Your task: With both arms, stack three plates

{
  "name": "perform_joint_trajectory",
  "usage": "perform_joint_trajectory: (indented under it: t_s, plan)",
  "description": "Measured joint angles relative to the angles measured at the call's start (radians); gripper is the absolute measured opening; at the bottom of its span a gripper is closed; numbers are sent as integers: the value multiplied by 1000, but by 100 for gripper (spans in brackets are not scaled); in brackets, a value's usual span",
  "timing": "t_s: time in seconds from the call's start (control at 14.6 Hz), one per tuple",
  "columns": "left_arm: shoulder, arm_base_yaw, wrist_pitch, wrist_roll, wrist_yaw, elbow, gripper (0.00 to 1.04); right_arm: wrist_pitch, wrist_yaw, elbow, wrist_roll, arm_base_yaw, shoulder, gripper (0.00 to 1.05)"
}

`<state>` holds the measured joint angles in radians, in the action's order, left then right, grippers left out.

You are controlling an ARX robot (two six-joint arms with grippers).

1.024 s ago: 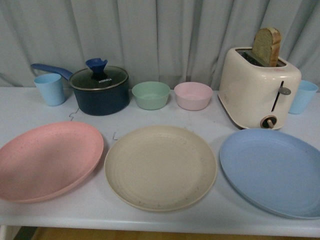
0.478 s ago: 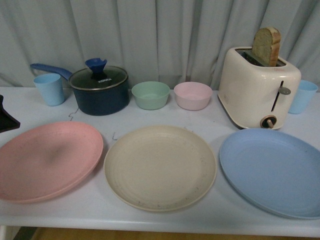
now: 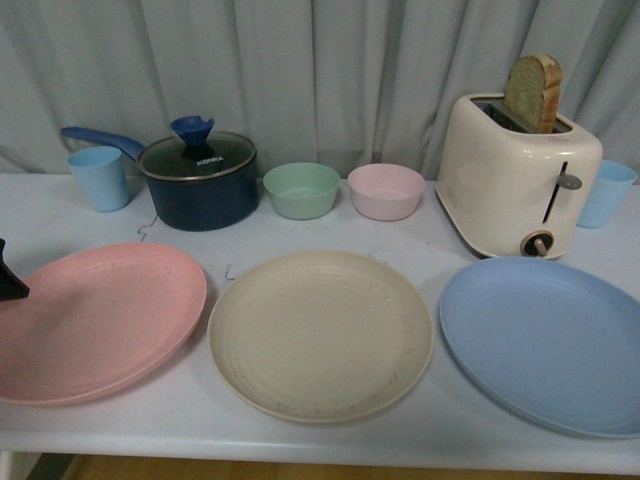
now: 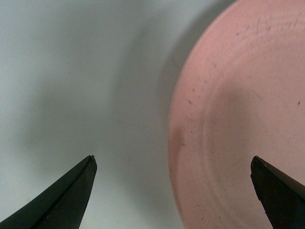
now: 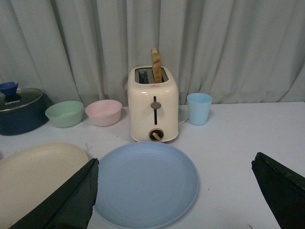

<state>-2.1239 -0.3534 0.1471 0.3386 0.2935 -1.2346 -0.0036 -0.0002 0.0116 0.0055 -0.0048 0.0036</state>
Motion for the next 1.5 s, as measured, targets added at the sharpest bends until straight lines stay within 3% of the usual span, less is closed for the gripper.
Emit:
perform_joint_trajectory:
  t_s: [0.2, 0.68, 0.82, 1.23, 1.5]
  plan:
    - [-55, 0, -25, 34, -28, 0, 96, 0, 0, 0, 0, 0, 0, 98]
    - [-81, -15, -43, 34, -19, 0, 20, 0, 0, 0, 0, 0, 0, 98]
    - [-56, -29, -42, 6, 9, 10, 6, 0, 0, 0, 0, 0, 0, 98]
    - [168, -23, -27, -26, -87, 104, 3, 0, 0, 0, 0, 0, 0, 98]
    - [413, 84, 7, -27, -130, 184, 3, 0, 0, 0, 0, 0, 0, 98]
